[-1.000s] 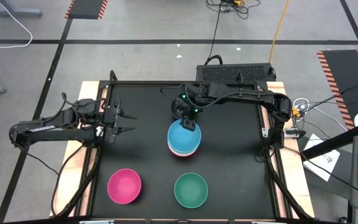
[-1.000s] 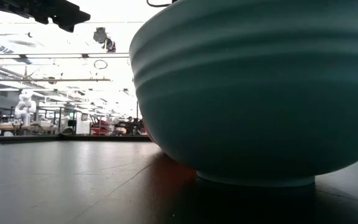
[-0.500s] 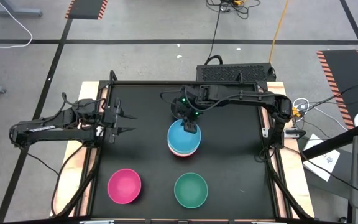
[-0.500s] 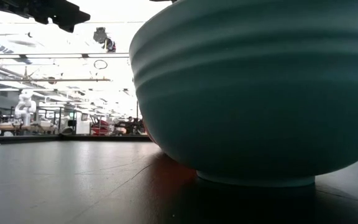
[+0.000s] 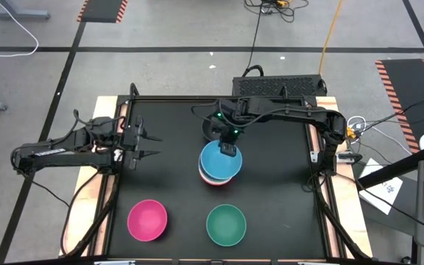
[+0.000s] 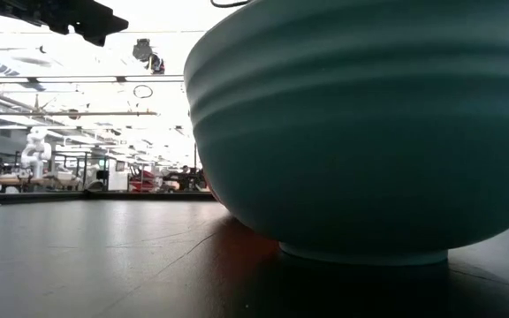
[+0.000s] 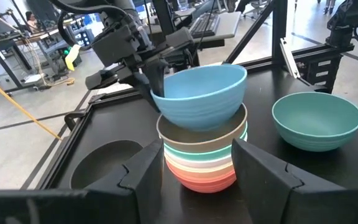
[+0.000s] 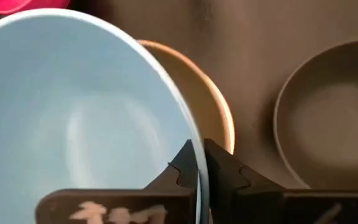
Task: Nest bowls inside each other
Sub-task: Stack the blue bowl on the gray bowl
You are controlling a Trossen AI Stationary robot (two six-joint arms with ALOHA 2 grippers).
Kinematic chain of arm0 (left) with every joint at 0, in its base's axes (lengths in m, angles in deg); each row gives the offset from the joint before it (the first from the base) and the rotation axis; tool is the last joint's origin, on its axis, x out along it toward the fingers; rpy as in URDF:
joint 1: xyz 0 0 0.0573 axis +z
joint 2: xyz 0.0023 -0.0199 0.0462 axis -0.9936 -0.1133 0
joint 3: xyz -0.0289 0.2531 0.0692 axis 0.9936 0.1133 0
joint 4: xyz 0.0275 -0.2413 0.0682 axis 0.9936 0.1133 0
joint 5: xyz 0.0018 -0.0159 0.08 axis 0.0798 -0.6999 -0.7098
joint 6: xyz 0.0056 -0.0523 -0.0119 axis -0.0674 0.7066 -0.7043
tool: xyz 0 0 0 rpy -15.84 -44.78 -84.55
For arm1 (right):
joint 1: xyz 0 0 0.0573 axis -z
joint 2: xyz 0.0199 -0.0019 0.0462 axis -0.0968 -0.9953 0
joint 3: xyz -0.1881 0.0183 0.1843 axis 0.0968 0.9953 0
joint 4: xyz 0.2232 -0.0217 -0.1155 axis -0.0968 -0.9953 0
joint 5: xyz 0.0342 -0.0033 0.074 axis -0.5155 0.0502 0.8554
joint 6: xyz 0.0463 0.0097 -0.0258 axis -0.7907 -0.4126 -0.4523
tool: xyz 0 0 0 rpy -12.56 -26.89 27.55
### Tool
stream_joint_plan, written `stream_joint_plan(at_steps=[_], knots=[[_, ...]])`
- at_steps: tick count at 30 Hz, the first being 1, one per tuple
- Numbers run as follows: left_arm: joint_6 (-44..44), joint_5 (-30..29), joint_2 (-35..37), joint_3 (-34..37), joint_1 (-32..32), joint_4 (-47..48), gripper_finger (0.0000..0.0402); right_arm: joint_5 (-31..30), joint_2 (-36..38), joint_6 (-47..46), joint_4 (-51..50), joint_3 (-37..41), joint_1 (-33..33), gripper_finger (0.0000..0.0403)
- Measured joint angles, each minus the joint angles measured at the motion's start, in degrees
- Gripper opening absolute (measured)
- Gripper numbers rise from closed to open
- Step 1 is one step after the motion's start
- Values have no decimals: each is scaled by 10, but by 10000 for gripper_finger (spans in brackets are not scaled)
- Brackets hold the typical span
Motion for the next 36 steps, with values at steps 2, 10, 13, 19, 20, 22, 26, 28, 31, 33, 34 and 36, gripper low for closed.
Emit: stream_joint_plan(at_steps=[2, 10, 13, 19, 20, 22, 26, 28, 31, 33, 34, 36], knots=[[0, 0, 0, 0, 0, 0, 191, 11, 0, -8, -13, -2, 0, 5], [-2, 0, 0, 0, 0, 0, 191, 12, -13, -14, -22, -5, -2, 2], [-2, 0, 0, 0, 0, 0, 191, 12, -25, -14, -22, -5, -2, 2], [-2, 0, 0, 0, 0, 0, 191, 0, -39, -7, -24, -5, -1, 1], [-2, 0, 0, 0, 0, -1, 191, -2, -38, -4, -26, -5, -1, 1], [-2, 0, -1, 0, 0, -1, 191, -2, -38, -3, -27, -5, -1, 2], [-2, 0, -1, 0, 0, -1, 191, -4, -39, 0, -35, -26, -2, 17], [-2, 0, -1, 0, 0, -1, 191, -5, -38, 0, -29, -39, -6, 33], [-2, 0, -1, 0, 0, 0, 191, -4, -38, 0, -29, -60, -10, 66], [-2, 0, -1, 0, 0, 0, 191, -3, -38, -13, -27, -69, -10, 93], [-2, 0, -1, 0, 0, 0, 191, -3, -38, -18, -27, -73, -10, 105], [-2, 0, -1, 0, 0, 0, 191, -3, -38, -29, -32, -73, -7, 129]])
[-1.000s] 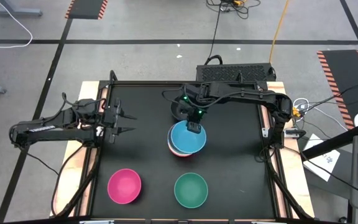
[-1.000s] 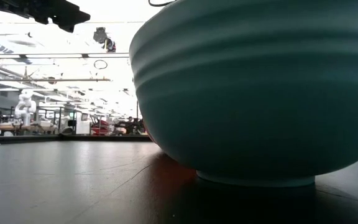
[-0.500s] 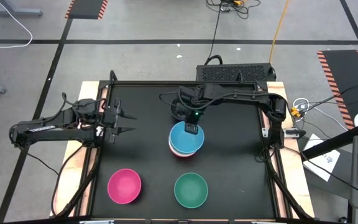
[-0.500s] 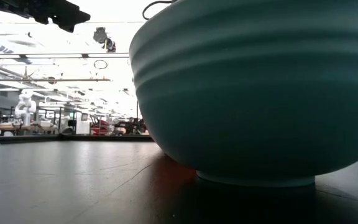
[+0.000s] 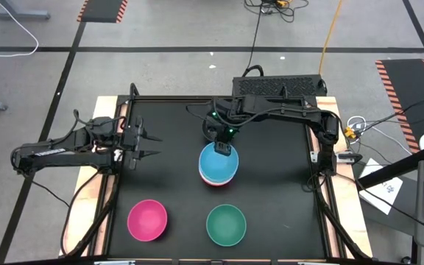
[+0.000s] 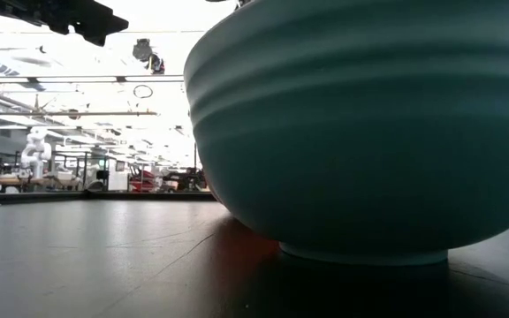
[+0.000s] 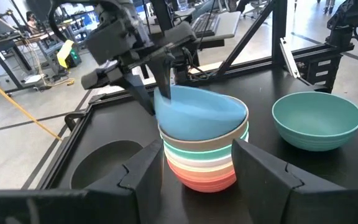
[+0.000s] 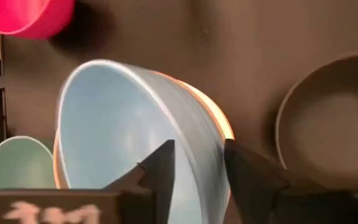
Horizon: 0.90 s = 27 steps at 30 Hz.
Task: Nest bowls inside each other
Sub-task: Stack the blue bowl on the gray bowl, then stack the pink bowl on the blue bowl
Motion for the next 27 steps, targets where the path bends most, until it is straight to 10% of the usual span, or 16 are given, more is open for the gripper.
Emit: stream_joint_plan(at_steps=[27], knots=[[41, 16, -31, 0, 0, -29, 191, -29, 15, 34, 6, -111, 3, 205]])
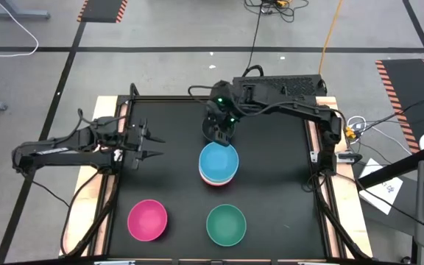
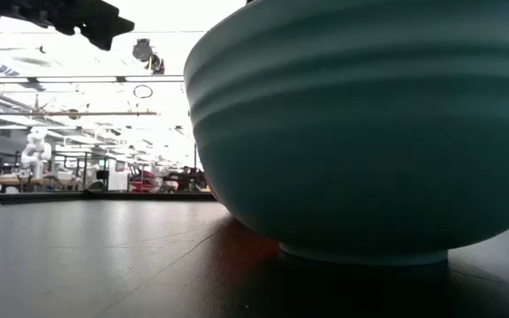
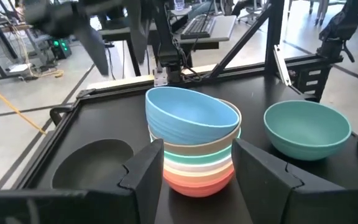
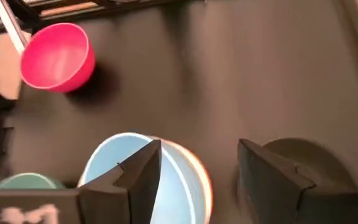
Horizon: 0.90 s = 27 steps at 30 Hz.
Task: Nest bowls inside each other
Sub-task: Stack the pink bowl on the blue bowl
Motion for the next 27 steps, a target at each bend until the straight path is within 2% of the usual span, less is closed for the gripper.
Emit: stream_joint_plan(at_steps=[4, 7, 12, 15, 18, 22, 27], knots=[[2, 0, -29, -4, 0, -5, 191, -43, 42, 49, 36, 22, -27, 206], [-2, 1, -44, -4, 0, -16, 191, -25, 92, 62, 134, 91, -47, 206], [-8, 4, -47, -4, 0, -39, 191, -17, 201, 51, 331, 318, -61, 206], [-21, 10, -44, -4, 0, -42, 191, -16, 256, 23, 439, 469, -43, 206], [-35, 14, -44, -4, 0, -52, 191, -15, 297, 3, 532, 581, -20, 206], [-37, 15, -47, -5, 0, -77, 191, 11, 318, 21, 595, 653, 4, 206], [-33, 26, -72, -5, 0, -86, 191, 9, 319, 59, 608, 674, 61, 206]])
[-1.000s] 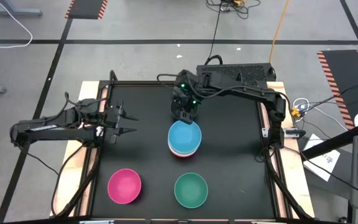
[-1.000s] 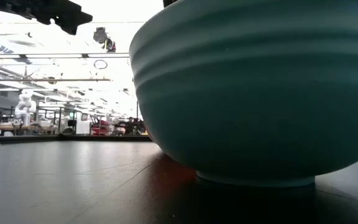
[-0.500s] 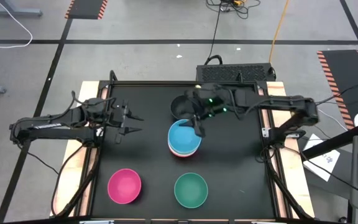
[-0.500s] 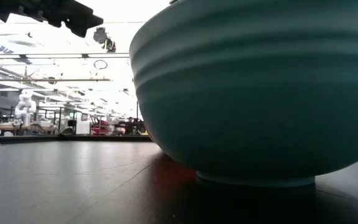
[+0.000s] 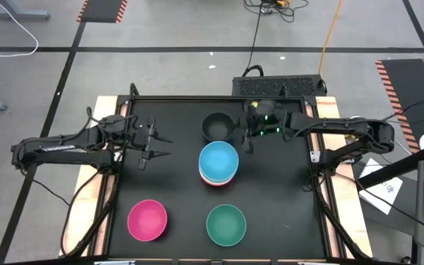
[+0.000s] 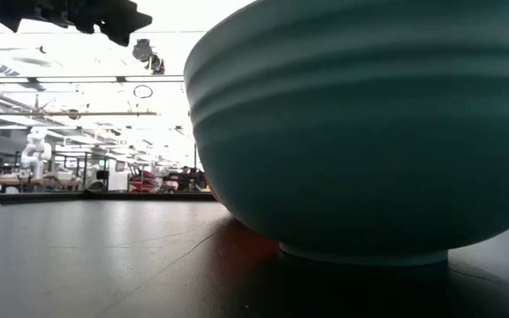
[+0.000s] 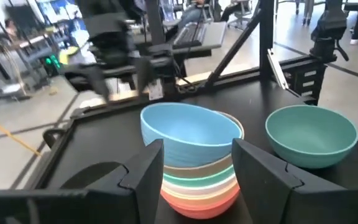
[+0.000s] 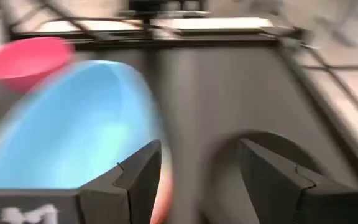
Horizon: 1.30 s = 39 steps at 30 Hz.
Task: Nest bowls inside each other
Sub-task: Stack the pink bowl on the blue bowl
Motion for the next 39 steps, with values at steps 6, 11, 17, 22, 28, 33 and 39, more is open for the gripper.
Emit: stream_joint_plan(at_steps=[6, 11, 17, 22, 28, 33, 39], knots=[[6, 2, -78, 0, 4, -26, 191, 51, 0, -13, 66, 33, 55, 206], [8, 49, -142, 0, 28, -126, 191, 45, 0, -3, 69, 47, 76, 206], [31, 103, -216, -63, 49, -129, 191, 49, 5, -4, 66, 72, 90, 206], [49, 103, -282, -130, 50, -81, 191, 51, 25, -18, 69, 100, 99, 206], [102, 73, -325, -188, 50, -31, 191, 51, 55, -44, 108, 146, 100, 206], [116, 52, -347, -230, 42, 44, 191, 50, 80, -53, 108, 169, 101, 206], [110, 21, -371, -253, 34, 88, 191, 50, 89, -58, 111, 174, 95, 206]])
